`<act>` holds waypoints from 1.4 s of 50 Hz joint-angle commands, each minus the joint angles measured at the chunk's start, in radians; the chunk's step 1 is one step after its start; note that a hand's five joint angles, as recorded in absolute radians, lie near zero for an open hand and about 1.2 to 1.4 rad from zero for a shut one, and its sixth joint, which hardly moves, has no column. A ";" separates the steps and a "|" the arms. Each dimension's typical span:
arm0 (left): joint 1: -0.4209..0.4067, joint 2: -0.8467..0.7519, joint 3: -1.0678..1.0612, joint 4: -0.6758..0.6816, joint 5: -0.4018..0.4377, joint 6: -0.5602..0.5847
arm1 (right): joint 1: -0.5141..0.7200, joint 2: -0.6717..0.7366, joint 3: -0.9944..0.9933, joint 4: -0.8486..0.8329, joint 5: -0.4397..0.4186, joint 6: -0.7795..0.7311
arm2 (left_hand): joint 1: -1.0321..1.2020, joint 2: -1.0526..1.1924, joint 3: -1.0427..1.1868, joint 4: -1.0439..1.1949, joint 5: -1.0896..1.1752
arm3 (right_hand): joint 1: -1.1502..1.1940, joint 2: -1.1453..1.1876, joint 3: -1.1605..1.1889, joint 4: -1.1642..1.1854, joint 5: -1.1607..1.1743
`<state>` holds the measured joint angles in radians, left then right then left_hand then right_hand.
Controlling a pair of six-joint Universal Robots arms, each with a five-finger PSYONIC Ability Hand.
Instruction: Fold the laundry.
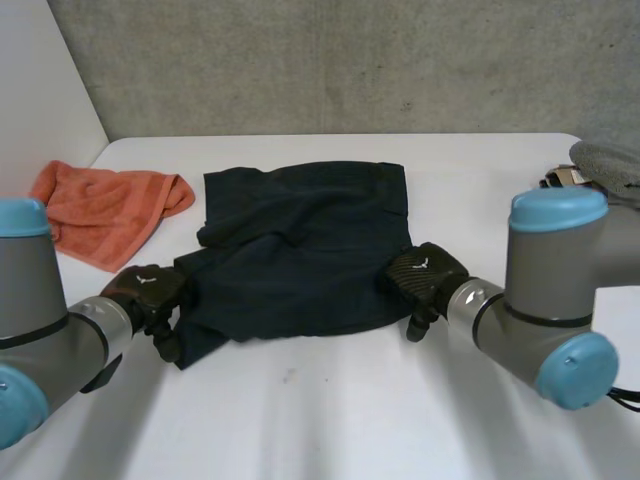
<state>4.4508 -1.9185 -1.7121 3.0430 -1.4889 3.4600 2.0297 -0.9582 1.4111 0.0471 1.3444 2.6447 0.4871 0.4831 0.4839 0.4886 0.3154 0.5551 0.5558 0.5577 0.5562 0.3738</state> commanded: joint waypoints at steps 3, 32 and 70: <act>-0.022 -0.048 0.042 0.000 0.024 -0.002 | 0.024 0.052 -0.003 -0.127 0.047 -0.063 | 0.243 0.247 0.246 0.241 0.240 | 0.045 0.044 0.043 0.044 0.052; -0.073 -0.004 0.066 0.008 -0.024 0.047 | 0.032 0.049 -0.012 -0.158 0.125 -0.184 | 0.909 0.913 0.912 0.908 0.906 | 0.841 0.840 0.839 0.840 0.848; -0.169 -0.537 0.816 0.376 -0.044 0.298 | -0.059 0.091 -0.239 -0.323 0.285 -0.143 | 0.909 0.913 0.912 0.908 0.906 | 0.841 0.840 0.839 0.840 0.848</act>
<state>4.2794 -2.2077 -1.2017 3.3654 -1.4959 3.7671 1.9572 -1.0009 1.2675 0.0339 1.5460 2.5148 1.1429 1.1973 1.1904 1.2001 1.0105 1.1036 1.1617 1.1891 1.1972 1.0101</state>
